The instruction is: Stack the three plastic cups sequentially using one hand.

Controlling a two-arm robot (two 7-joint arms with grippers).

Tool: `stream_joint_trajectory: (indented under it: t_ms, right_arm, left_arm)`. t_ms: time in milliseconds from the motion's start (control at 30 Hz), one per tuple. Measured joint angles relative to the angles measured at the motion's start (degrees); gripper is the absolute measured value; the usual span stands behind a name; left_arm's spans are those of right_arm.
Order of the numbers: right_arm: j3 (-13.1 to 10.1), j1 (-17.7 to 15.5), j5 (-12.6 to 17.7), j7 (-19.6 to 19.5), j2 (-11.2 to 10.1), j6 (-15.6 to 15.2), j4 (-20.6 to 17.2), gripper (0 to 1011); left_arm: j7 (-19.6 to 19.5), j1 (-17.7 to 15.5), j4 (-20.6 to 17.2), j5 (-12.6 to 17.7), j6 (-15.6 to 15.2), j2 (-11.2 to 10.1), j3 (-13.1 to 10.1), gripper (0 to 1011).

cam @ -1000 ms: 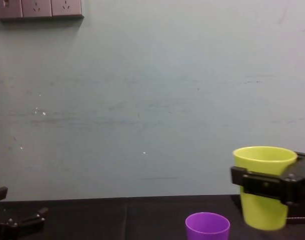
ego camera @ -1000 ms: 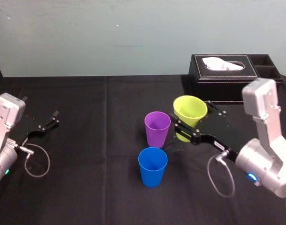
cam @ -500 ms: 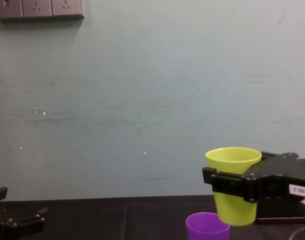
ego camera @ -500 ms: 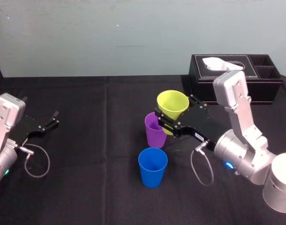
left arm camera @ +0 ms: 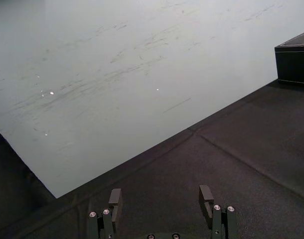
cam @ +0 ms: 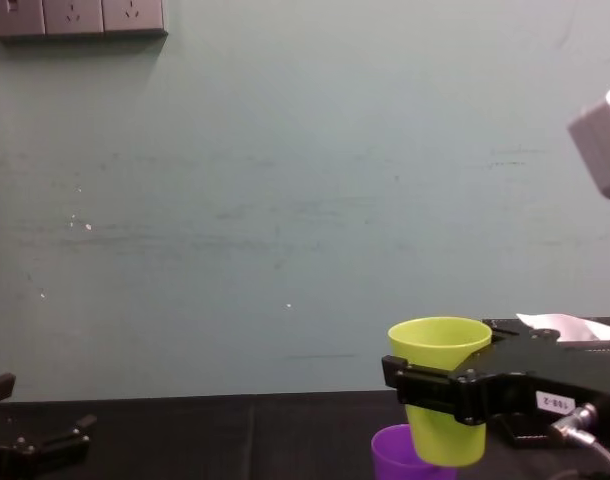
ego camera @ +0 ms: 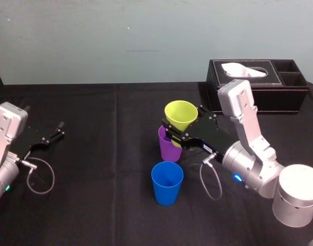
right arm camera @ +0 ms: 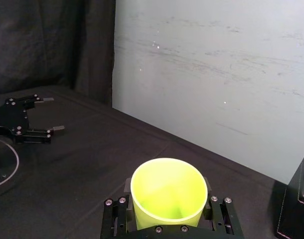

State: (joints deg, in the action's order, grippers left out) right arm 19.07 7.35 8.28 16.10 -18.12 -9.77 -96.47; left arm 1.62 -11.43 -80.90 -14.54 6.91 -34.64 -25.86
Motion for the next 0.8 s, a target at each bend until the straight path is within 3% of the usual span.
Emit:
stream_joint_trajectory:
  t_ms: [800]
  right_arm:
    - [0.8,3.2,-1.8,0.2,2.9,0.9,4.5,755]
  left_arm:
    - [0.0,0.0,0.0,0.0,0.0,0.0,0.0,1010]
